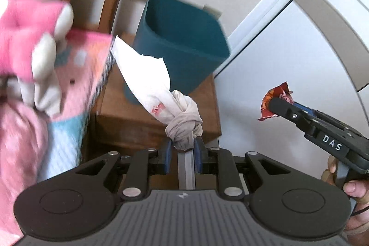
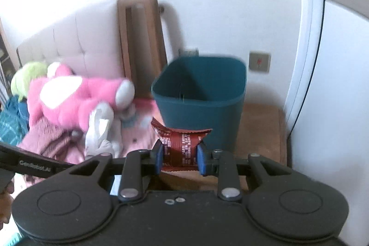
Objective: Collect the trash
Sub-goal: 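Lift the wrapper and tissue up over the teal wastebasket, then lower the wrapper and tissue into the wastebasket and open both grippers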
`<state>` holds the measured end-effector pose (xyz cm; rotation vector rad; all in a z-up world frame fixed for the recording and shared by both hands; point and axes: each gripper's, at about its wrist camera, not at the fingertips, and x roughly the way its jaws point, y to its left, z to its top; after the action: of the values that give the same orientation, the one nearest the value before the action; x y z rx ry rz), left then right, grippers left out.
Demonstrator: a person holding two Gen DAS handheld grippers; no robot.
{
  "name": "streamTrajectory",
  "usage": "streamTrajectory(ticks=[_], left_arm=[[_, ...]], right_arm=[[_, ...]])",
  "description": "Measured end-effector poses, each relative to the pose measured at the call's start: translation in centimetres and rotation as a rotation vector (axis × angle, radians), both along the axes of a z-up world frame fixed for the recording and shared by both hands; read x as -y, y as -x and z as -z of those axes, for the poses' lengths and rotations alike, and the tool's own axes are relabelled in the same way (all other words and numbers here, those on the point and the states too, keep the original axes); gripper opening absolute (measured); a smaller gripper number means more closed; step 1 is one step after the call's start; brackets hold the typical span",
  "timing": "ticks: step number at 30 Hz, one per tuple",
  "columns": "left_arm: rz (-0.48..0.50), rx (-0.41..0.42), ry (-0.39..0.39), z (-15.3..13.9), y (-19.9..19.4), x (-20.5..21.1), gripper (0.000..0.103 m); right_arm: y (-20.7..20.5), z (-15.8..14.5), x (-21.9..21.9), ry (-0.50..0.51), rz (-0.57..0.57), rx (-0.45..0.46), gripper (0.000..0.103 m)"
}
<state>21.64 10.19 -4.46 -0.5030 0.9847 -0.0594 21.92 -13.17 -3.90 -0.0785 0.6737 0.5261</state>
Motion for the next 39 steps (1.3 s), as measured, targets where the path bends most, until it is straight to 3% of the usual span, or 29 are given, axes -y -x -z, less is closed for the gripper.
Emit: streamTrajectory(ticks=[8, 14, 17, 27, 39], left_arm=[[0.019, 0.053, -0.062, -4.0, -3.1, -0.6, 0.020], [0.029, 0.056, -0.052, -4.6, -8.6, 0.0, 0.020], [0.040, 0.038, -0.083, -4.4, -12.4, 0.5, 0.020], [0.011, -0.090, -0.162, 0.7, -23.3, 0.8, 0.020], [0.053, -0.278, -0.227, 7.3, -29.5, 1.3, 0.020]], right_arm=[[-1.0, -2.9, 0.4, -0.058, 0.039, 0.076, 0.028], [-5.5, -3.4, 1.1, -0.070, 0.023, 0.072, 0.028], [-9.1, -3.3, 1.2, -0.062, -0.010, 0.063, 0.028], [-21.1, -0.1, -1.8, 0.040, -0.178, -0.029, 0.028], [-25.8, 5.0, -6.7, 0.278, -0.414, -0.102, 0.027]])
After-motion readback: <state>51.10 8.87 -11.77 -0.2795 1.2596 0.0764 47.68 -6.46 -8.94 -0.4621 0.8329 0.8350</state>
